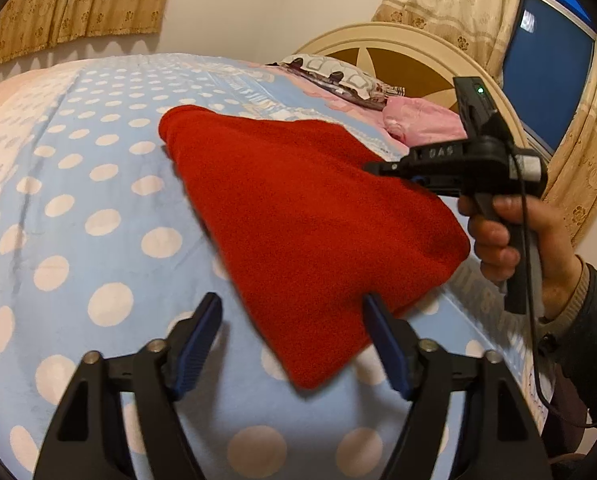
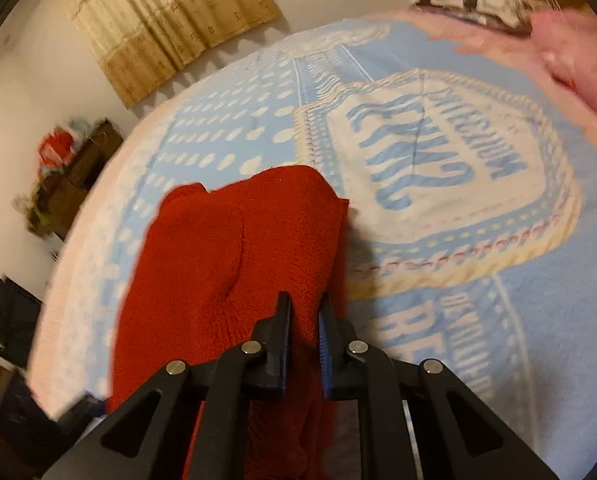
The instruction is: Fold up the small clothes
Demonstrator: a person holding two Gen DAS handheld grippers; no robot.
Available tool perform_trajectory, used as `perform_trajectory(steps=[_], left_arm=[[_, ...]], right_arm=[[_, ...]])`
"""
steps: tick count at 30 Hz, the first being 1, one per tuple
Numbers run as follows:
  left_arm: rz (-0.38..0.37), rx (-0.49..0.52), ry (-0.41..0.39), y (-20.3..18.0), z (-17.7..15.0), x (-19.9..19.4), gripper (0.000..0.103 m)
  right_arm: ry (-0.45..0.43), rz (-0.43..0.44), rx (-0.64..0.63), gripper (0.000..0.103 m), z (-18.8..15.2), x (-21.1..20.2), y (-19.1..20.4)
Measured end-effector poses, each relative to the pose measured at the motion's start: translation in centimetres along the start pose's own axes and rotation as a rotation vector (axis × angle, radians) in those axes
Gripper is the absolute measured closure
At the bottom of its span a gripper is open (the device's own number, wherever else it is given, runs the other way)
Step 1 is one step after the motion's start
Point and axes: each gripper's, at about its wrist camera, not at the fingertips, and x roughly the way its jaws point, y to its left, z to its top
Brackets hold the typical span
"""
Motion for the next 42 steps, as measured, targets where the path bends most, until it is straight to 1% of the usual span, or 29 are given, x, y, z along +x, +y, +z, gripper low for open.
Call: perform_trajectory(steps=[1, 2, 4, 6, 8, 10, 11, 12, 13, 15, 18, 21, 22, 23, 25, 27, 29, 31, 33, 35, 38, 39, 42], left_arm=[[0.006, 0.006, 0.007, -0.2, 0.0, 0.1, 0.021], [0.006, 0.010, 0.014, -0.3, 0.0, 0.3, 0.020], [0.006, 0.013, 0.019, -0.3, -0.1, 0.3, 0.020], [0.015, 0.005, 0.004, -0.1, -0.1, -0.2, 0.020], [0.004, -0.012, -0.022, 0.2, 0.0, -0.9, 0.019], [-0.001, -0.049, -0.049, 0.7, 0.5, -1.6, 0.017], [-0.003, -0.073, -0.068, 1.1, 0.9, -2.0, 0.014], [0.001, -0.089, -0.078, 1.3, 1.2, -2.2, 0.012], [0.029, -0.113, -0.090, 1.6, 1.9, -2.5, 0.009], [0.091, -0.110, -0.094, 1.6, 2.9, -2.5, 0.009], [0.195, -0.040, -0.080, 0.8, 4.1, -1.7, 0.009], [0.208, 0.013, 0.001, 0.9, 3.5, 0.4, 0.009], [0.201, 0.022, 0.020, 0.8, 2.7, 1.0, 0.009], [0.195, 0.023, 0.029, 0.9, 2.1, 1.4, 0.006], [0.200, 0.025, 0.043, 0.9, 1.5, 1.9, 0.002], [0.204, 0.023, 0.042, 0.9, 1.7, 1.6, 0.001], [0.210, 0.024, 0.045, 0.7, 1.8, 1.4, 0.001], [0.219, 0.025, 0.046, 0.7, 2.0, 1.3, 0.001], [0.228, 0.024, 0.046, 0.6, 2.0, 1.2, 0.001], [0.229, 0.021, 0.053, 0.5, 2.2, 1.1, 0.001], [0.236, 0.016, 0.057, 0.6, 2.6, 0.9, 0.001], [0.239, 0.023, 0.061, 0.5, 2.7, 1.1, 0.001], [0.250, 0.039, 0.072, 0.4, 2.7, 1.7, 0.000]], right_arm=[[-0.003, 0.012, -0.002, 0.088, 0.2, 0.4, -0.2], [-0.004, 0.015, 0.012, 0.083, 0.5, 0.6, -0.4], [-0.012, 0.013, 0.035, 0.056, 0.9, 0.2, -0.7], [-0.054, 0.025, 0.029, 0.055, 0.8, -1.3, -0.4], [-0.116, -0.006, -0.033, 0.055, 0.1, -4.1, 1.1], [-0.160, 0.071, -0.092, 0.055, -1.0, -6.9, 2.7], [-0.166, 0.133, -0.133, 0.055, -1.8, -8.1, 3.8], [-0.160, 0.167, -0.184, 0.055, -2.6, -8.7, 5.0], [-0.149, 0.167, -0.217, 0.055, -3.1, -8.8, 5.7], [-0.098, 0.111, -0.260, 0.055, -4.1, -7.6, 6.7], [-0.059, 0.017, -0.278, 0.055, -5.2, -5.7, 6.2], [0.007, -0.017, -0.278, 0.055, -6.8, -4.4, 4.7], [0.002, -0.033, -0.295, 0.055, -7.3, -4.3, 4.5], [-0.007, -0.043, -0.309, 0.055, -7.7, -4.4, 4.3], [0.005, -0.048, -0.315, 0.055, -8.3, -4.2, 3.9], [0.017, -0.056, -0.343, 0.055, -8.5, -4.3, 3.8], [0.027, -0.059, -0.366, 0.055, -8.4, -4.3, 4.1], [0.045, -0.037, -0.369, 0.054, -7.5, -4.4, 4.1], [0.055, 0.013, -0.329, 0.053, -6.2, -4.9, 3.8], [0.050, 0.037, -0.286, 0.051, -5.1, -5.4, 3.7], [-0.031, 0.016, -0.340, 0.047, -3.8, -6.5, 5.4], [-0.038, 0.036, -0.361, 0.046, -3.3, -6.5, 6.2], [-0.018, 0.098, -0.375, 0.046, -1.5, -5.2, 8.7]])
